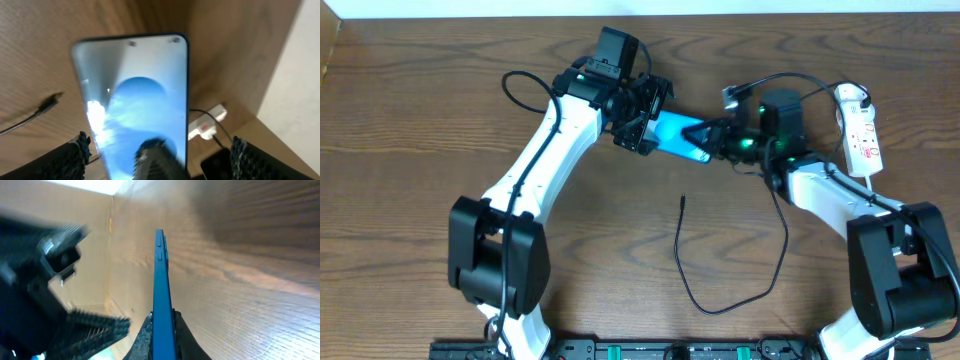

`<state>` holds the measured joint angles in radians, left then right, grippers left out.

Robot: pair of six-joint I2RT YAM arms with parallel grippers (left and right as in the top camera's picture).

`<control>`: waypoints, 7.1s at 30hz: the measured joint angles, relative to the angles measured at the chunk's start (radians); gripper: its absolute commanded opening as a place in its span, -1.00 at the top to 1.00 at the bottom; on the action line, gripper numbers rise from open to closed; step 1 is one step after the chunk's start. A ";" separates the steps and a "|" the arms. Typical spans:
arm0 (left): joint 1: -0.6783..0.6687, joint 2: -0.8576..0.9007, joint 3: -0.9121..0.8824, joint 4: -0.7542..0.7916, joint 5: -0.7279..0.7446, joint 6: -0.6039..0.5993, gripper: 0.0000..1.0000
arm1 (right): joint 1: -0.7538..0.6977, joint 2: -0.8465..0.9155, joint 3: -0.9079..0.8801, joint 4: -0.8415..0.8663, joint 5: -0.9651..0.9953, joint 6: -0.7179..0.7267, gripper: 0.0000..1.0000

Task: Plug charger to phone and switch on socket
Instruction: 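Raise the phone with both grippers, tilting it toward the power strip, then open the right gripper to release the phone and pull it away, then lower the right gripper to the black cable's plug end and grasp it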

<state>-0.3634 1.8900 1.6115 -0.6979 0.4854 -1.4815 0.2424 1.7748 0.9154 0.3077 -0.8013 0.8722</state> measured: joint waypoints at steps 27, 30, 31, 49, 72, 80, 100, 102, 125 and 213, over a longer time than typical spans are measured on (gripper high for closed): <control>0.000 -0.111 0.000 0.303 -0.148 0.050 -0.83 | -0.103 0.001 0.000 0.514 0.035 1.144 0.97; 0.000 -0.111 0.000 0.303 -0.152 0.050 -0.83 | -0.103 0.001 0.000 0.554 0.035 1.158 0.97; 0.000 -0.111 0.000 0.303 -0.155 0.050 -0.83 | -0.100 0.001 0.000 0.566 0.035 1.162 0.97; 0.000 -0.111 0.000 0.314 -0.203 0.130 -0.65 | 0.005 0.001 0.000 0.689 0.045 1.170 0.97; -0.005 -0.111 0.000 0.327 -0.204 0.147 0.28 | 0.021 0.002 0.000 0.731 0.058 1.171 0.97; -0.005 -0.111 0.000 0.334 -0.204 0.147 0.58 | 0.029 0.002 0.000 0.729 0.056 1.179 0.97; -0.005 -0.111 0.000 0.348 -0.200 0.161 0.85 | 0.029 0.002 0.000 0.729 0.069 1.267 0.79; -0.005 -0.111 0.000 0.343 -0.202 0.152 0.85 | 0.029 0.002 0.000 0.730 0.066 1.256 0.70; 0.030 -0.111 -0.001 0.316 -0.214 0.147 0.85 | 0.031 0.002 0.000 0.748 0.058 1.183 -0.99; 0.509 -0.111 -0.010 -0.087 0.384 0.435 0.85 | 0.444 0.069 0.257 -1.040 0.786 -0.057 -0.43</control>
<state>0.1459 1.7790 1.6020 -0.7849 0.8696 -1.0462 0.6861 1.8435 1.1725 -0.7326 -0.0154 0.8154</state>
